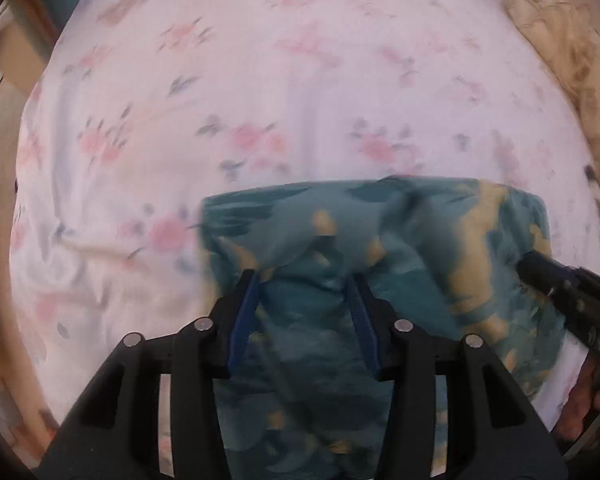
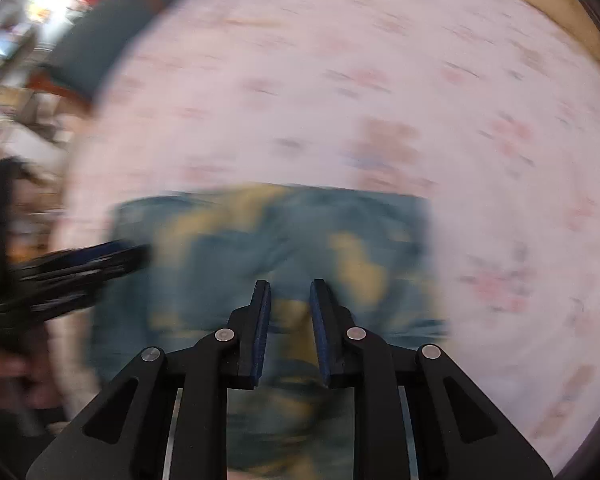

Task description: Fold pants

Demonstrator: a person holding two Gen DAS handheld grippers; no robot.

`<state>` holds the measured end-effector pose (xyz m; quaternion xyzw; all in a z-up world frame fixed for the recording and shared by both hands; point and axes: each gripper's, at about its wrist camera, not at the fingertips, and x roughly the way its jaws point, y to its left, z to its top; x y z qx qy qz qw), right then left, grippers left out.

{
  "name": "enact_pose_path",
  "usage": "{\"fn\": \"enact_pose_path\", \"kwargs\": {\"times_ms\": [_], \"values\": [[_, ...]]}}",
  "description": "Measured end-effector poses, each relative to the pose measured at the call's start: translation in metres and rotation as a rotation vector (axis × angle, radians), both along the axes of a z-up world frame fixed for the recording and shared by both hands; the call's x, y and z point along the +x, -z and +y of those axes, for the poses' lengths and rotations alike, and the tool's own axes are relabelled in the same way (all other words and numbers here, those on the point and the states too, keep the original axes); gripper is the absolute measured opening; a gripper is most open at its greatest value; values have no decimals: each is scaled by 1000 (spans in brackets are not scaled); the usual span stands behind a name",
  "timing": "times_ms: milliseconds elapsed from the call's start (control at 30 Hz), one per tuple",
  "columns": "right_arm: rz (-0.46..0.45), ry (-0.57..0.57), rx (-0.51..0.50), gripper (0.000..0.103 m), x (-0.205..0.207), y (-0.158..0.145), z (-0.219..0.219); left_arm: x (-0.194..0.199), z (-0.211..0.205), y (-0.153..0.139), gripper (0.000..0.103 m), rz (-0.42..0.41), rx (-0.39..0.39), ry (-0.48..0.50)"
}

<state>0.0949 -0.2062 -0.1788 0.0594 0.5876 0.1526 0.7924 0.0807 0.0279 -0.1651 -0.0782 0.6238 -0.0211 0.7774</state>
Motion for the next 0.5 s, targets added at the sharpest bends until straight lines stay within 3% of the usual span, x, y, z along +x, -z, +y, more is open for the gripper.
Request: {"fn": "enact_pose_path", "kwargs": {"times_ms": [67,133,167,200,267,333,433,500], "values": [[50,104,99,22,9,3,-29,-1,12,-12,39,-10,3,-54],[51,171,183,24,18,-9,-55,-2,31,-34,43,-73,-62,-117],[28,201,205,31,24,-18,-69,-1,40,-42,47,-107,-67,-151],[18,224,230,48,27,-24,-78,1,46,-46,58,-127,-63,-183],[21,263,306,57,36,-29,-92,9,58,-46,60,-138,-80,-233],[22,275,327,57,46,-28,-96,23,61,-33,58,-91,-126,-238],[54,233,278,52,57,-13,-79,32,57,-19,57,-49,-128,-241],[73,194,271,41,60,-2,-72,37,51,-13,57,-49,-128,-225]]}}
